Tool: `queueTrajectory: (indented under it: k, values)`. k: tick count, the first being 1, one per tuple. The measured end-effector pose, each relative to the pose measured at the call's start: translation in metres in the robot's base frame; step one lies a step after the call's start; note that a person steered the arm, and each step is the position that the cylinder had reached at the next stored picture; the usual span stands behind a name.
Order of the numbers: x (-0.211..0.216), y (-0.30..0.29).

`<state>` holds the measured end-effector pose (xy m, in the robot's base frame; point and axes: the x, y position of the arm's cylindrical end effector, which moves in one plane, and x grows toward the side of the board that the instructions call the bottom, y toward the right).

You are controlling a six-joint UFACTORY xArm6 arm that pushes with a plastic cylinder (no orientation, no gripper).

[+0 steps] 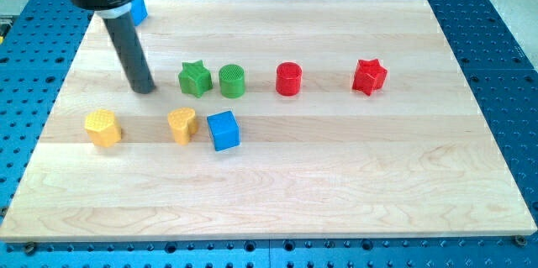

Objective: Slide the green star into the green circle

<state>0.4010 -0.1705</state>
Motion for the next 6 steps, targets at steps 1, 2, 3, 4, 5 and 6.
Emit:
queueTrajectory:
  k: [1,2,3,4,5,6]
  values:
    - [-0.005,0.033]
    - [0.006,0.035]
    - [0.012,0.048]
    - [0.012,0.052]
    - [0.012,0.052]
    - [0.012,0.052]
